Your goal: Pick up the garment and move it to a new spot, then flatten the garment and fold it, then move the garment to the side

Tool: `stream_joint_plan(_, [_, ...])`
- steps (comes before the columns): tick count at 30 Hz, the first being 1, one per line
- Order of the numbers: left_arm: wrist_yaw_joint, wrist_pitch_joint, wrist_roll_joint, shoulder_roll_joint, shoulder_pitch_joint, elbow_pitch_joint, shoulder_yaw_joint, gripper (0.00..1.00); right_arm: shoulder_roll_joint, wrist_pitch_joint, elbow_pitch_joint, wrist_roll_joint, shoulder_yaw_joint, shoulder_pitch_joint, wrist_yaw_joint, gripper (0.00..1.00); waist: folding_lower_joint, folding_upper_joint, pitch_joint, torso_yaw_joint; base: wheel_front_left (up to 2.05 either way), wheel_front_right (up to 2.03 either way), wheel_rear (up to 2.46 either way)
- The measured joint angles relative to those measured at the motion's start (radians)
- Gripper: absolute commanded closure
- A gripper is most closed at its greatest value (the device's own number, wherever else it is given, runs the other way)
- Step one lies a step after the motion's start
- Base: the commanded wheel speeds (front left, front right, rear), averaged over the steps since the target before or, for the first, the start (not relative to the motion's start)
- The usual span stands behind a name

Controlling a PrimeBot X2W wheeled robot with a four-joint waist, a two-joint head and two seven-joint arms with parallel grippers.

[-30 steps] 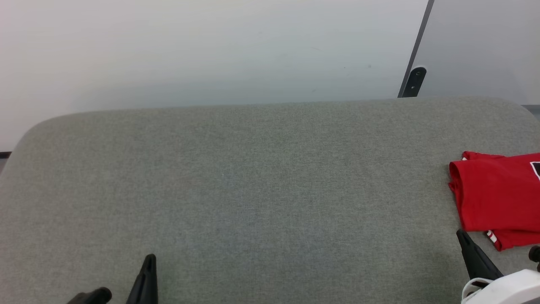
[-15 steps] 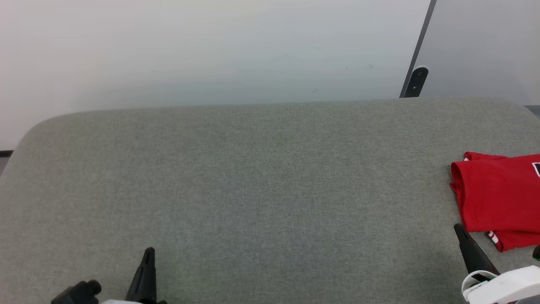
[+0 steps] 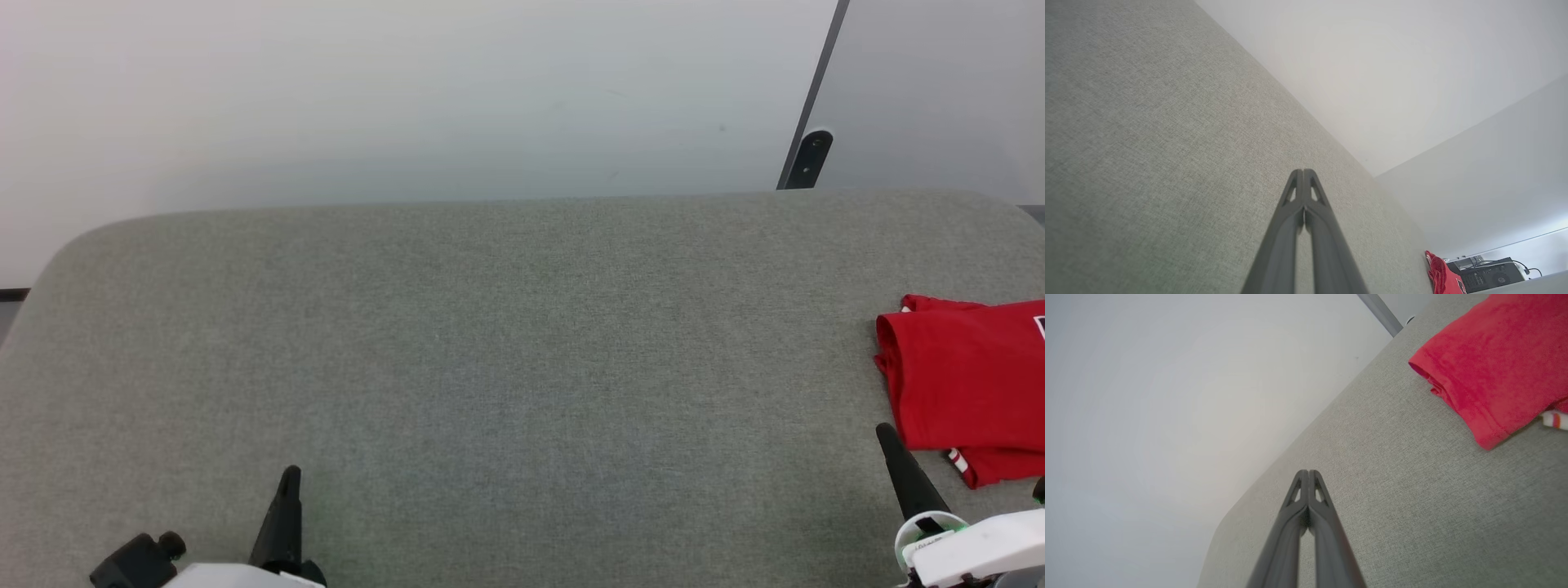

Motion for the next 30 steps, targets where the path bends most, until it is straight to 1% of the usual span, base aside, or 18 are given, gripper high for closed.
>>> stream_joint_plan(15, [-0.013, 0.042, -0.166, -0.012, -0.038, 0.026, 0.020, 1.00, 0.010, -0.013, 0.037, 0.151, -0.005, -0.027, 0.000, 1.00, 0.0000, 0.0000, 0.001, 0.005, 0.00, 0.00, 0.00])
stream_joint_plan(30, [-0.026, 0.083, -0.314, -0.023, -0.071, 0.049, 0.039, 1.00, 0.020, -0.022, 0.070, 0.277, -0.008, -0.049, 0.000, 1.00, 0.0000, 0.0000, 0.001, 0.010, 0.00, 0.00, 0.00])
